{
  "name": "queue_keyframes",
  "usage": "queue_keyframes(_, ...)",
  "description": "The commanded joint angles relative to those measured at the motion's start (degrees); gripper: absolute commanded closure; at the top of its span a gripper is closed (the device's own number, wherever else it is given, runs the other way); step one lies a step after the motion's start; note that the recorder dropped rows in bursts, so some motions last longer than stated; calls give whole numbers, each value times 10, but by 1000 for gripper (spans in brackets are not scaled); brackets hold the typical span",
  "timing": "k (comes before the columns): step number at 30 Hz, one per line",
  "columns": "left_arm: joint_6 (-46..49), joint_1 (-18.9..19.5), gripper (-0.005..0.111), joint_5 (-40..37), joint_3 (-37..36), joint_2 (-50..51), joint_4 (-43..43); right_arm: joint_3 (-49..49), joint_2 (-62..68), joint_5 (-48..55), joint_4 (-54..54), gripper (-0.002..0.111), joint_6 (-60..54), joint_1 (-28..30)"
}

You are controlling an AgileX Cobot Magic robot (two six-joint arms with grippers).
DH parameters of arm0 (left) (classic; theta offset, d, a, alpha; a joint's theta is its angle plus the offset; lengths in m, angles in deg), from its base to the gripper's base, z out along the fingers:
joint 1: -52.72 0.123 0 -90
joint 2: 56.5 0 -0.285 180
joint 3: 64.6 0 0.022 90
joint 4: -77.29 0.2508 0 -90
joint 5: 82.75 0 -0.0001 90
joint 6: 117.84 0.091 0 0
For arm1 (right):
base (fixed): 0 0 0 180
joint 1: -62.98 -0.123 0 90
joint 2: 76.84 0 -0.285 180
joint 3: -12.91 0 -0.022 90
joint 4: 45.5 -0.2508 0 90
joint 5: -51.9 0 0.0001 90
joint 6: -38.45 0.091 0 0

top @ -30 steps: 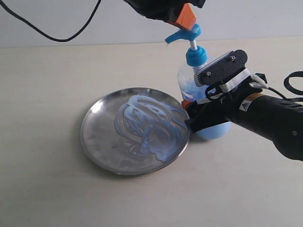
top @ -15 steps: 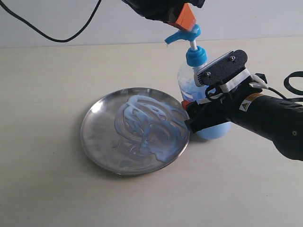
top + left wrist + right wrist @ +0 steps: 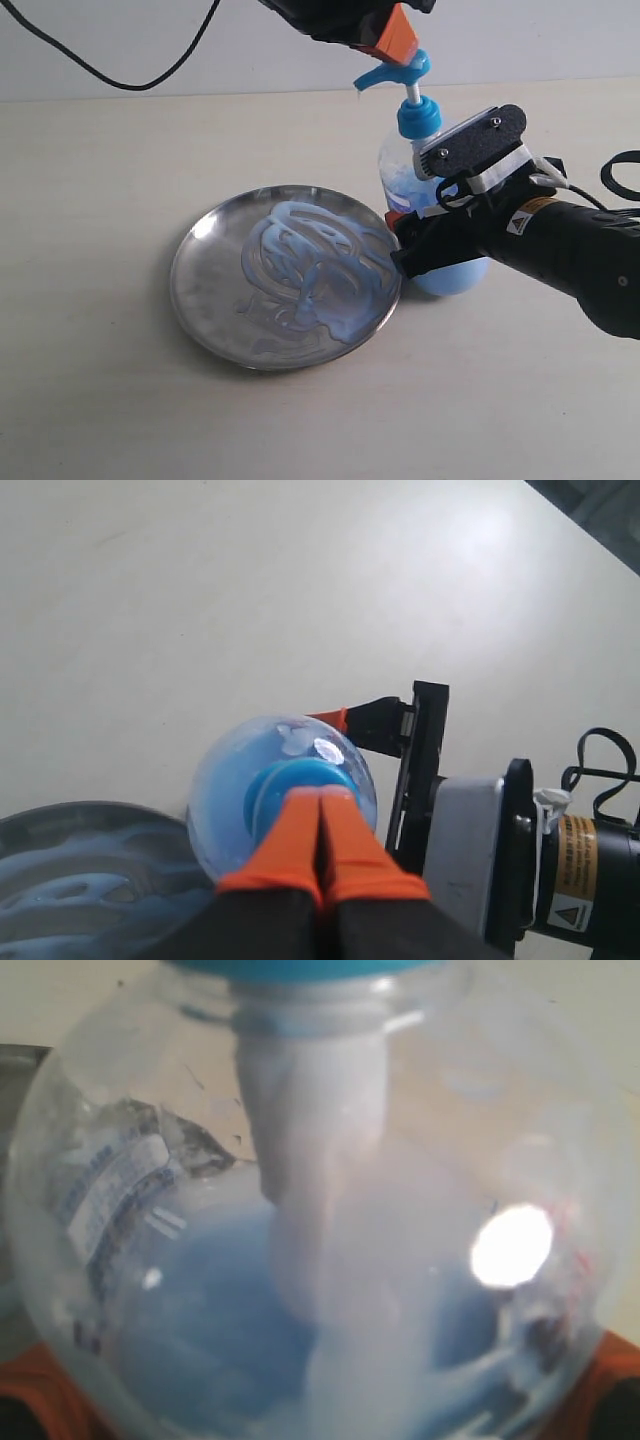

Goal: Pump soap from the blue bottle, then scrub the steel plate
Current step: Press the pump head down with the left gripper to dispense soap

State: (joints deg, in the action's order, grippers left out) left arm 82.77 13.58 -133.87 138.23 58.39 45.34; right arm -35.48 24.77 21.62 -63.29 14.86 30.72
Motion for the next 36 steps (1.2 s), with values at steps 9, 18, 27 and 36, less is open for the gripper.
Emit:
queue_keyframes(9, -17, -2, 107, -60, -6, 28, 31, 8, -9, -141, 23, 108, 8, -1)
queue_keyframes(18, -26, -2, 107, -67, -8, 55, 31, 8, -9, -141, 23, 108, 10, -1)
queue_keyframes(27, -41, -2, 107, -73, -8, 59, 48, 8, -9, -141, 23, 108, 8, -1)
queue_keyframes(36, -47, -2, 107, -91, -11, 66, 59, 8, -9, -142, 23, 108, 8, -1)
